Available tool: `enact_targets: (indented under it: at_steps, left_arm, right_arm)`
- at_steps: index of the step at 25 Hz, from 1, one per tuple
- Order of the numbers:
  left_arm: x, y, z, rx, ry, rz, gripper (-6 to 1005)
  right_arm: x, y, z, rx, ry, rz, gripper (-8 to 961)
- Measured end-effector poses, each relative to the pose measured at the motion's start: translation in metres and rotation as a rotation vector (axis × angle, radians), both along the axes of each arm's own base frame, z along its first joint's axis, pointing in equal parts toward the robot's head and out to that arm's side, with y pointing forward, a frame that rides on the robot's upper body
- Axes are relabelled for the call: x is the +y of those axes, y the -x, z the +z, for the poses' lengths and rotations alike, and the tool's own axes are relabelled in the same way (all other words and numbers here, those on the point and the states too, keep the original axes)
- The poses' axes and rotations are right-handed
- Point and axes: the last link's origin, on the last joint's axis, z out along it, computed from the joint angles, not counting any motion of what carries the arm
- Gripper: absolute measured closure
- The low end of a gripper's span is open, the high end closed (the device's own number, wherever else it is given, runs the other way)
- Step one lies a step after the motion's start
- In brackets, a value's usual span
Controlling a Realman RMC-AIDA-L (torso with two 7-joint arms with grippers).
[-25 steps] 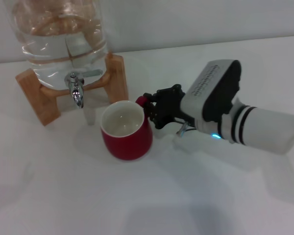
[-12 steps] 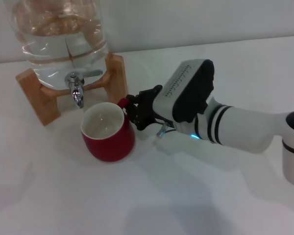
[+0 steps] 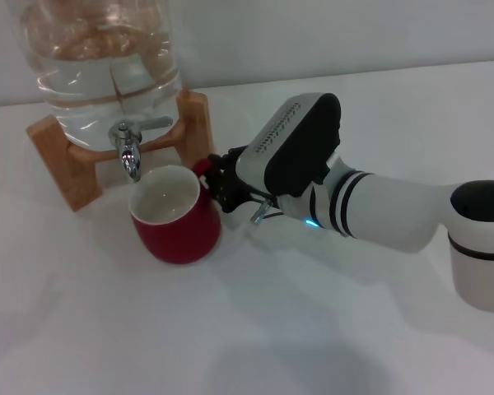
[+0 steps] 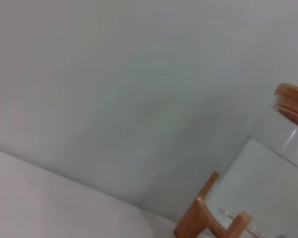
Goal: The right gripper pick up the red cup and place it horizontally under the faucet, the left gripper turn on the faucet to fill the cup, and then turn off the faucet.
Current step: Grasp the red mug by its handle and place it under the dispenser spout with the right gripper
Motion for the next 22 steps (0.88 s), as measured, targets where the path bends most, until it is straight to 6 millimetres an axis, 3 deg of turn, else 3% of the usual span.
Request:
enact_targets:
  at_steps: [9, 22]
  left_arm:
    - [0.002, -0.002, -0.001, -0.004, 0.003, -0.006, 110]
    - [0.002, -0.002, 0.0, -0.007, -0.005, -0.006, 110]
  right_arm:
    - [0.011, 0.002, -0.004, -0.025, -0.029, -0.047, 835]
    - [0.01, 0.011, -0.011, -0.026, 0.0, -0.028, 835]
